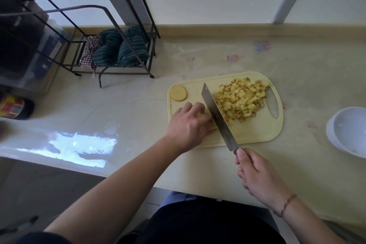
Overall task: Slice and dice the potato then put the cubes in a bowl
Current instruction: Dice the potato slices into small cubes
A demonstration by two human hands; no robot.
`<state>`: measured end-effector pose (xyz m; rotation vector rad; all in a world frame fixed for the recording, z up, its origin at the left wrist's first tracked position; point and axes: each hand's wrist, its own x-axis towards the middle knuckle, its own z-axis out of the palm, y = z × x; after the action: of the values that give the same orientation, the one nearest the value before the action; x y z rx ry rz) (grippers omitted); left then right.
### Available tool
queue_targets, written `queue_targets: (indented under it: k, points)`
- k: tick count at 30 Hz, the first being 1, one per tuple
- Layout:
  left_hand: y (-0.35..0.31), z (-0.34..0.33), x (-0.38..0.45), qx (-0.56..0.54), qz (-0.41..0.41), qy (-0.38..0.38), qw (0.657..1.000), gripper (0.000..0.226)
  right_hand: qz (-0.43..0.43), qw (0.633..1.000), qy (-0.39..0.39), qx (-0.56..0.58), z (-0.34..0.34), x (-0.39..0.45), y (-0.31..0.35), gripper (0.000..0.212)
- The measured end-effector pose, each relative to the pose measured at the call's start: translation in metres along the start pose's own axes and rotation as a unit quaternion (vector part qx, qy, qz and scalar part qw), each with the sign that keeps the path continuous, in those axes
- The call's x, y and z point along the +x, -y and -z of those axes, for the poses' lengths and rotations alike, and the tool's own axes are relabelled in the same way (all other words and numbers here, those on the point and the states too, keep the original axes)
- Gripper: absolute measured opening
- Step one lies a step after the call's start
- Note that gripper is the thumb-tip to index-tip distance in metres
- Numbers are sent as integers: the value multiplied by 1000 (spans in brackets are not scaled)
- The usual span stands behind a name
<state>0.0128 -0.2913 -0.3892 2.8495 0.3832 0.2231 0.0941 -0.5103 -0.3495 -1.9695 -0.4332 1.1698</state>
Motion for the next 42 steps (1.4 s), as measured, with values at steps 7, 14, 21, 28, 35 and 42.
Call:
queue_targets:
  k: [7, 14, 21, 28, 35, 42]
  points:
    - [-6, 0, 6, -19, 11, 21, 1000, 22, 5, 1000, 2, -3, 1, -1, 2, 44]
    - [-9, 6, -1, -44, 60, 29, 997, 44, 8, 1000, 1, 3, -2, -1, 1, 42]
    - [-9, 2, -15, -94, 123, 82, 985, 60, 32, 998, -40, -31, -19, -4, 7, 39]
    - [-8, -10, -17, -148, 128, -27, 980, 36, 28, 999, -41, -8, -24, 0, 10, 53]
    - [-5, -14, -21, -147, 106, -57, 982, 38, 26, 998, -42, -24, -20, -1, 18, 49]
    - [5, -17, -13, -76, -24, -96, 992, 15, 34, 998, -48, -38, -16, -11, 20, 45]
